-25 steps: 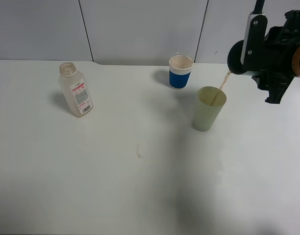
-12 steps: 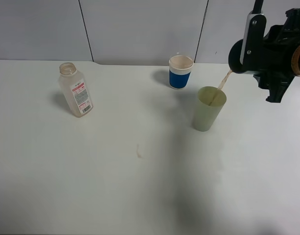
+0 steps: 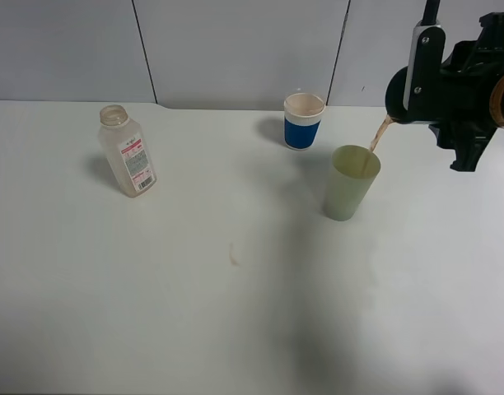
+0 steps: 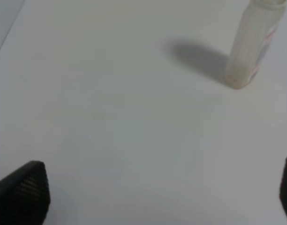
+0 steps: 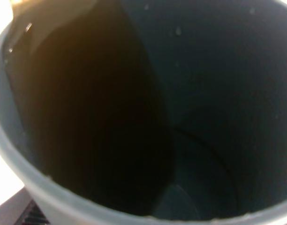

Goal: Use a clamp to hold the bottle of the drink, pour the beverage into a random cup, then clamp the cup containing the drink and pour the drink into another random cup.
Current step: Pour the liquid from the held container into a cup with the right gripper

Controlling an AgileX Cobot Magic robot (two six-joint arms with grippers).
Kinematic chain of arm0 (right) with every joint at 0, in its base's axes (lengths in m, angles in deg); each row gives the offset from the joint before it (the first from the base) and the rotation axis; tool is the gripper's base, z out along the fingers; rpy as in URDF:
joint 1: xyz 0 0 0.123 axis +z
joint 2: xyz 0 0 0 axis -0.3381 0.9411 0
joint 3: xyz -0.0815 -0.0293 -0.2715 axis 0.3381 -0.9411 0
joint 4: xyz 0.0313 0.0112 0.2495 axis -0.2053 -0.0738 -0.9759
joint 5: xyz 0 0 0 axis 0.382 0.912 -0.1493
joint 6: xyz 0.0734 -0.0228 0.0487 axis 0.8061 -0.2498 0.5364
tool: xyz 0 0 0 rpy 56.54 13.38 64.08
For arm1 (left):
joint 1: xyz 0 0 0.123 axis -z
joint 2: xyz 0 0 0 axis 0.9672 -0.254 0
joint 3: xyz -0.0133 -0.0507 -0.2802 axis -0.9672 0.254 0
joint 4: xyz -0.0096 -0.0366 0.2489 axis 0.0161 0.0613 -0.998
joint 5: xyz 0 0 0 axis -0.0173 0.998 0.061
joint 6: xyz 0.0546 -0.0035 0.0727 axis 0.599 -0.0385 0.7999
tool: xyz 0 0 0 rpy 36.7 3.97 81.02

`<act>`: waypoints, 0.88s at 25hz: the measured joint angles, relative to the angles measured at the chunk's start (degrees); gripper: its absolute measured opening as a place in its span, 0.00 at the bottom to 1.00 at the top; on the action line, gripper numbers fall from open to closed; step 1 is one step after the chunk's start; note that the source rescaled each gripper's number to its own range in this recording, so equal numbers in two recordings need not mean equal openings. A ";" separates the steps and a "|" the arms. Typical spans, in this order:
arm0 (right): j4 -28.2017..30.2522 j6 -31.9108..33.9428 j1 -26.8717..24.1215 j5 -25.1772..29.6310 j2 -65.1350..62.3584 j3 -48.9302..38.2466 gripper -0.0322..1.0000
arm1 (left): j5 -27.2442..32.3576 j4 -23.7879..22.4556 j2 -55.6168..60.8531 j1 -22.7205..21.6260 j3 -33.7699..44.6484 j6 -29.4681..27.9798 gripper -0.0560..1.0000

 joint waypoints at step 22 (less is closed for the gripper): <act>0.00 -3.88 0.00 -0.05 0.00 0.04 0.03 | 0.00 0.00 0.00 0.00 0.00 0.00 1.00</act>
